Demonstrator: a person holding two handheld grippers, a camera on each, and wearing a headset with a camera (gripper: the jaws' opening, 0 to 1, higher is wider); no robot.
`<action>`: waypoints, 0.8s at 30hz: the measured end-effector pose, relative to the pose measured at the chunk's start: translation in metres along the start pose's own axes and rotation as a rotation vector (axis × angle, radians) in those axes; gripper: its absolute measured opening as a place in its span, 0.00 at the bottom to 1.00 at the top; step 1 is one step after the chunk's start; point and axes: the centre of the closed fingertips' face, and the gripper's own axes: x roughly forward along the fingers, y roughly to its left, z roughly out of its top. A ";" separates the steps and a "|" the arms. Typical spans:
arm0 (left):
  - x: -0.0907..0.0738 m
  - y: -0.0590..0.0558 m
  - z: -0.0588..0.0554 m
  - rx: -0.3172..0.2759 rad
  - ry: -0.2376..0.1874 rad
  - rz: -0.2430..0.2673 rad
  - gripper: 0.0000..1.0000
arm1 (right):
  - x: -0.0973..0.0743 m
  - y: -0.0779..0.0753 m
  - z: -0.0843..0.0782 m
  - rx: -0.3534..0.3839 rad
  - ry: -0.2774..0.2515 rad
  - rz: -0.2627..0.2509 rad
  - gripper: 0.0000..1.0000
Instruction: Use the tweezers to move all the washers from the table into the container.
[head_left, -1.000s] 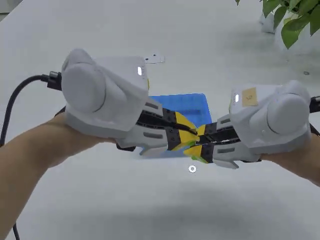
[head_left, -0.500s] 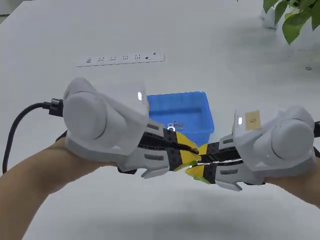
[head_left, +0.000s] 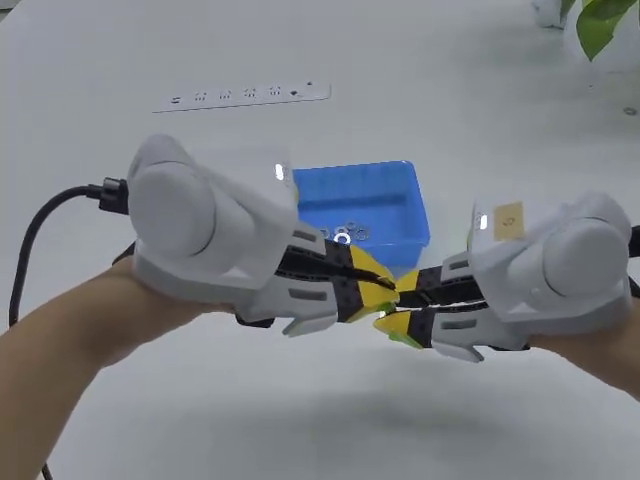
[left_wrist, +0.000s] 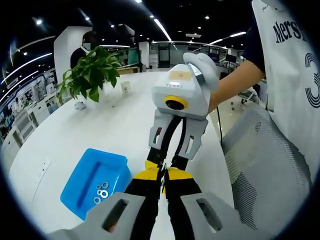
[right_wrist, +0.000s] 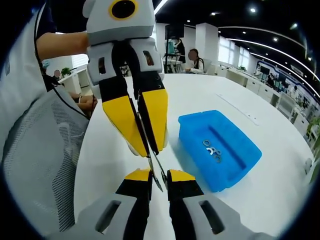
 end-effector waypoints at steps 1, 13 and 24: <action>0.000 0.001 0.000 0.000 0.001 0.003 0.07 | 0.001 -0.001 0.000 -0.001 -0.003 -0.003 0.13; 0.005 0.009 -0.009 0.003 0.044 0.013 0.07 | 0.011 -0.010 -0.004 0.035 -0.013 -0.016 0.14; 0.010 0.012 -0.015 -0.014 0.048 0.009 0.07 | 0.016 -0.012 -0.010 0.060 -0.013 -0.014 0.14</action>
